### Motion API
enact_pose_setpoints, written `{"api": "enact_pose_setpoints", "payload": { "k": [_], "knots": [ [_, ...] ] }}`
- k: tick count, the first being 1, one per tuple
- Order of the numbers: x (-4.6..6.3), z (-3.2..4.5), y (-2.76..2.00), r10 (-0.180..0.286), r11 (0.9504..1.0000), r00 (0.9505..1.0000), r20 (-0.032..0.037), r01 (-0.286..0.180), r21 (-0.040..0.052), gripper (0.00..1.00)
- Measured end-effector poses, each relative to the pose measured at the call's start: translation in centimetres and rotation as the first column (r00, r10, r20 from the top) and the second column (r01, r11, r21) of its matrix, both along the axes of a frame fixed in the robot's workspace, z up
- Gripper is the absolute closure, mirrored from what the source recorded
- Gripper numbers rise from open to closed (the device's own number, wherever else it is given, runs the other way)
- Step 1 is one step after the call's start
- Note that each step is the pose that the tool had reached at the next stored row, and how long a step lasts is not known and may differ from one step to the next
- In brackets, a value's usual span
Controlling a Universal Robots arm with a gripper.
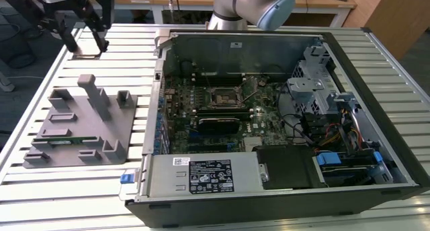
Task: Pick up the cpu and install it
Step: 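Pick up the cpu and move it towards the insertion slot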
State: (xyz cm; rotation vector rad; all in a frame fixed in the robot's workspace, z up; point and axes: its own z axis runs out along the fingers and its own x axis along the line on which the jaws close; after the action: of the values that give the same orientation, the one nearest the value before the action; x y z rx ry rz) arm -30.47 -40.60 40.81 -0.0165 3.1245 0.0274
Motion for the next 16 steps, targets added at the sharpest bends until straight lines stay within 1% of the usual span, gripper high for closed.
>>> {"api": "enact_pose_setpoints", "payload": {
  "k": [16],
  "knots": [
    [7.3, -0.46, 0.05, 0.0, 1.0, 1.0, 0.0001, 0.0, 0.0, 0.47]
  ]
}}
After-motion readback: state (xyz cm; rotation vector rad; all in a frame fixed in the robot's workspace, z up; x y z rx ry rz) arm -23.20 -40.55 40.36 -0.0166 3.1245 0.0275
